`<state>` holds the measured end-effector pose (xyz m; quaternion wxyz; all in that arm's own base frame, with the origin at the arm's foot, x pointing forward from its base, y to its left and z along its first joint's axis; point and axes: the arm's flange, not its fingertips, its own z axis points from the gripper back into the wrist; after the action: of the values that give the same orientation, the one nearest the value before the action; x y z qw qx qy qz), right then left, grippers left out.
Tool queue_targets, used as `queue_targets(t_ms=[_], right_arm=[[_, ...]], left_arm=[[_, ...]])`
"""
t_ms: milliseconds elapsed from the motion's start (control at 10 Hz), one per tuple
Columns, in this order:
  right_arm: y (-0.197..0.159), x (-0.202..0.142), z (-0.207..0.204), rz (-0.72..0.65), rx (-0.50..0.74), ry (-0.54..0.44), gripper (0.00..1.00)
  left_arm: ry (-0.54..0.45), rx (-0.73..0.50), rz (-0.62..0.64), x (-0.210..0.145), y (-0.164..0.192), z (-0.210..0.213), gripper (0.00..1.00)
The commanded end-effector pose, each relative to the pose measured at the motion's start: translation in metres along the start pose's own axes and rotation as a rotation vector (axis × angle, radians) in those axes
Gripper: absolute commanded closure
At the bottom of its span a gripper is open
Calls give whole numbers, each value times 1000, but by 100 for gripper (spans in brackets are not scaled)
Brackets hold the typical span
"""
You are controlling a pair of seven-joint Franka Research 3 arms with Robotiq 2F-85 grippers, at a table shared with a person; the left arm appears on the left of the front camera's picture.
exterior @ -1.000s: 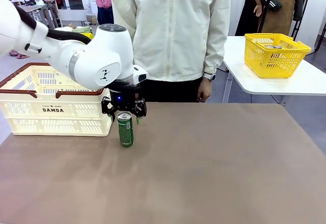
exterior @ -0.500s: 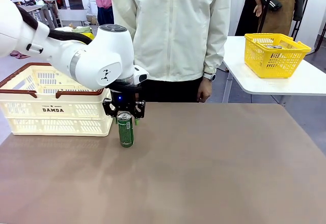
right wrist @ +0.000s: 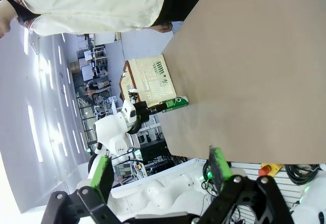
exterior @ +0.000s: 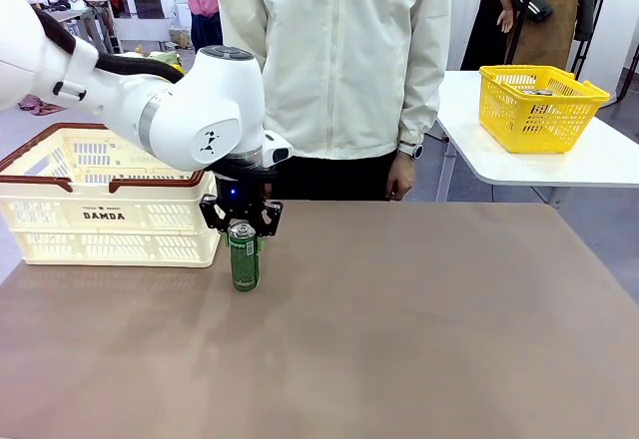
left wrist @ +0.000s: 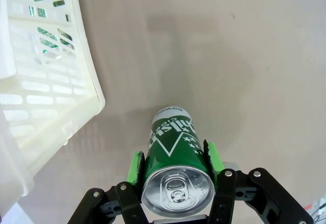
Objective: Place the drinks into the Shopping basket.
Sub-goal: Pick up one drink and place it into the Shopping basket.
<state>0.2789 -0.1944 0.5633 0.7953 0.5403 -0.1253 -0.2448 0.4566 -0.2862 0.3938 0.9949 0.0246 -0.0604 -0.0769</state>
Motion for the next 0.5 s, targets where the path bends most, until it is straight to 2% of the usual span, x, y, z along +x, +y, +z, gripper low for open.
queue_targets(t_ms=[0, 200, 400], right_arm=[[5, 1, 3, -11, 7, 2, 0], [5, 1, 3, -11, 7, 2, 0], [5, 1, 3, -11, 7, 2, 0]], left_arm=[[23, 6, -16, 3, 2, 0, 100], [8, -16, -18, 4, 6, 9, 100], [-9, -59, -52, 5, 11, 47, 100]])
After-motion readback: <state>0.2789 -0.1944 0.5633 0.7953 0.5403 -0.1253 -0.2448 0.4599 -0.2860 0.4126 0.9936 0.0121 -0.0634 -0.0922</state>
